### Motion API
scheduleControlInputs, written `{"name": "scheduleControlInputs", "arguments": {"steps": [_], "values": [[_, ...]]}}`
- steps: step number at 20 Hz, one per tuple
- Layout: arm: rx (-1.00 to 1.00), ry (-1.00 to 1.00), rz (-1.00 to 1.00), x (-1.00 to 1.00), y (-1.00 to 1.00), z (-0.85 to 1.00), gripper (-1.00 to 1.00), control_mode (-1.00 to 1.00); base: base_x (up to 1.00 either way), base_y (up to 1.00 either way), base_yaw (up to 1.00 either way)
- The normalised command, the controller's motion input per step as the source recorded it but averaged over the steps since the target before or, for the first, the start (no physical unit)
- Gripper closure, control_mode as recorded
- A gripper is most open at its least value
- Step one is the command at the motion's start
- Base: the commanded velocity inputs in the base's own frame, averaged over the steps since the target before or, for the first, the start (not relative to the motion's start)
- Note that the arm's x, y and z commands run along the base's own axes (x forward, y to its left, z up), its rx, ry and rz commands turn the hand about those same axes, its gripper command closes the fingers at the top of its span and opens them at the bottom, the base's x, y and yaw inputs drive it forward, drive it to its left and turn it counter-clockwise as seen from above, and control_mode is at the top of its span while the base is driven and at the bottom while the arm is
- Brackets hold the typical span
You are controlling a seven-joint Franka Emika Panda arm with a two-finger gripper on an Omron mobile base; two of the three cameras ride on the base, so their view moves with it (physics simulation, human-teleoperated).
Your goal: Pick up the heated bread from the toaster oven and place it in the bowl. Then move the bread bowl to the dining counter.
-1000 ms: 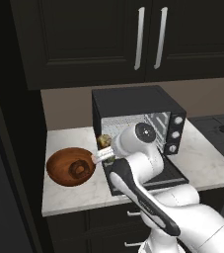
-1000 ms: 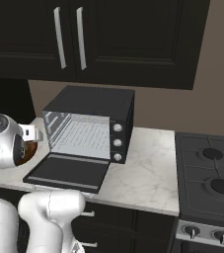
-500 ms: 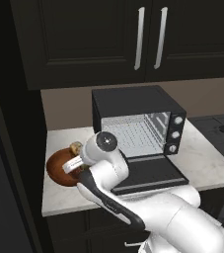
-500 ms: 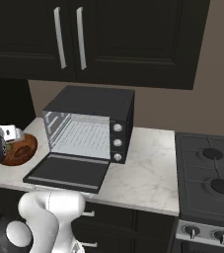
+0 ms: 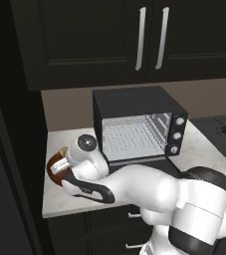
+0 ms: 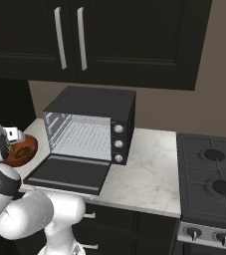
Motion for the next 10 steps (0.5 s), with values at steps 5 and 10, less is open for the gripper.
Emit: {"name": "scheduleControlInputs", "arguments": {"steps": [5,10], "values": [[-0.01,0.20,0.00,0.08,0.00,-0.27,-1.00,-1.00,0.00,0.00,0.00],[0.00,0.03,0.00,-0.21,0.07,0.28,-1.00,-1.00,0.00,0.00,0.00]]}}
